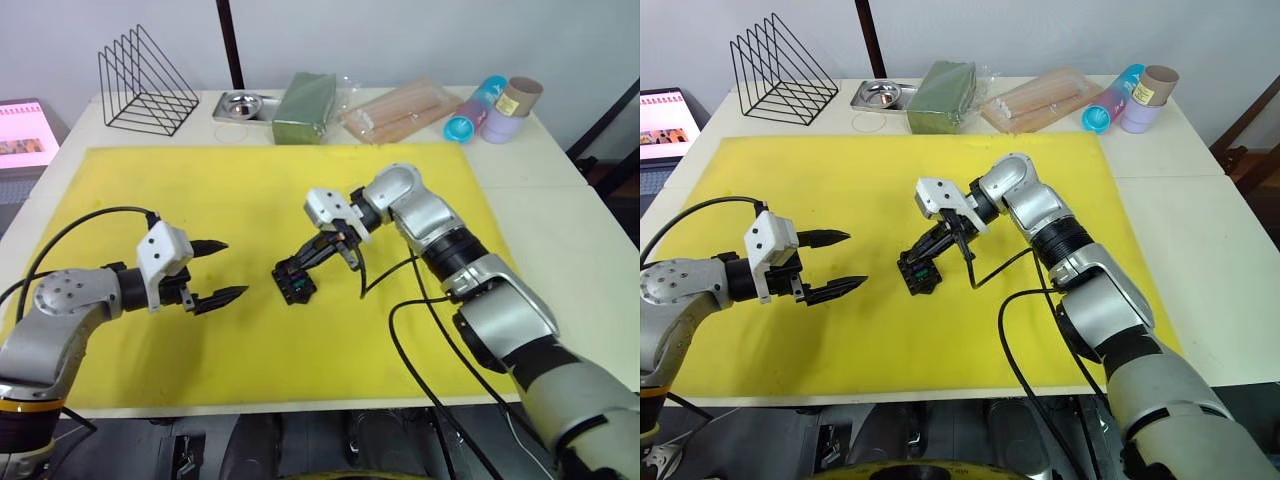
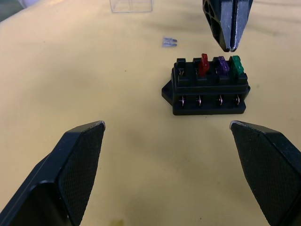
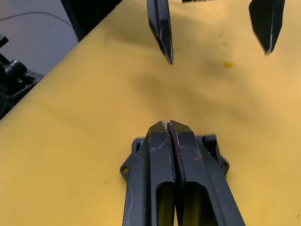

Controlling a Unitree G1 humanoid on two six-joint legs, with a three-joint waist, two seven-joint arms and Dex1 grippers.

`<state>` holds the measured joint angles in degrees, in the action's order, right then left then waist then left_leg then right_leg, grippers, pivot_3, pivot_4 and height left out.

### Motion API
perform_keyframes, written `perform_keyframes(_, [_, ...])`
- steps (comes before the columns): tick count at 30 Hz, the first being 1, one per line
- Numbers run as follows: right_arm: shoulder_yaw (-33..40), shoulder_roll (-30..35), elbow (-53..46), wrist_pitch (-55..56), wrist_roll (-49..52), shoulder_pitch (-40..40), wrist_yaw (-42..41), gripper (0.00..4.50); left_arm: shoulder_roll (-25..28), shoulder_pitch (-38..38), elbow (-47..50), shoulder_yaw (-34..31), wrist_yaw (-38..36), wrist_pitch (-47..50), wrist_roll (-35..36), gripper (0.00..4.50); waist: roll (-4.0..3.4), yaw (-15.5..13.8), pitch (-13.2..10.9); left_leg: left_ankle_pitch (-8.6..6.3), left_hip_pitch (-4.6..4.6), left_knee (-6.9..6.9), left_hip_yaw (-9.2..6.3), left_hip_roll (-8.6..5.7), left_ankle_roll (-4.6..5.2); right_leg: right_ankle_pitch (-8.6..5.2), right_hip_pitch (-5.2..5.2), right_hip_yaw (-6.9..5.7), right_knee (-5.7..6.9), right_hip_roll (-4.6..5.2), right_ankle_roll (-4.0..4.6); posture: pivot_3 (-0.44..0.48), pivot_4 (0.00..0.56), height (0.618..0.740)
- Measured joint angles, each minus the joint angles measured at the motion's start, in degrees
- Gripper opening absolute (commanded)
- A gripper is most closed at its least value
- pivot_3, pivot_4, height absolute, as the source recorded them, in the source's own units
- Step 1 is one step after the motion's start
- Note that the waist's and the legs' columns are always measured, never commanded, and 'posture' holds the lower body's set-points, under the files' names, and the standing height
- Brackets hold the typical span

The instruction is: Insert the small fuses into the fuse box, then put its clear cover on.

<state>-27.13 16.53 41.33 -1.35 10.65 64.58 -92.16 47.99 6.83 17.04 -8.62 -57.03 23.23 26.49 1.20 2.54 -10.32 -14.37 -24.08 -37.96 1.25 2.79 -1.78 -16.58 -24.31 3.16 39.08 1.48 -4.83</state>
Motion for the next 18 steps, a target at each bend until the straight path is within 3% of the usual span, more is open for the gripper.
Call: perform_keyframes(18, [3.4,-2.7,6.5,4.2,-5.0,0.1,0.8,0.03,0.0,-0.2,1.0,0.0,-0.2,0.2,0.1,4.50,0.00,0.0,0.0,0.00,0.00,0.00,0.01,0.00,0.00,0.00,0.00,0.00,0.00,0.00,0.00,0.000,0.150,0.740])
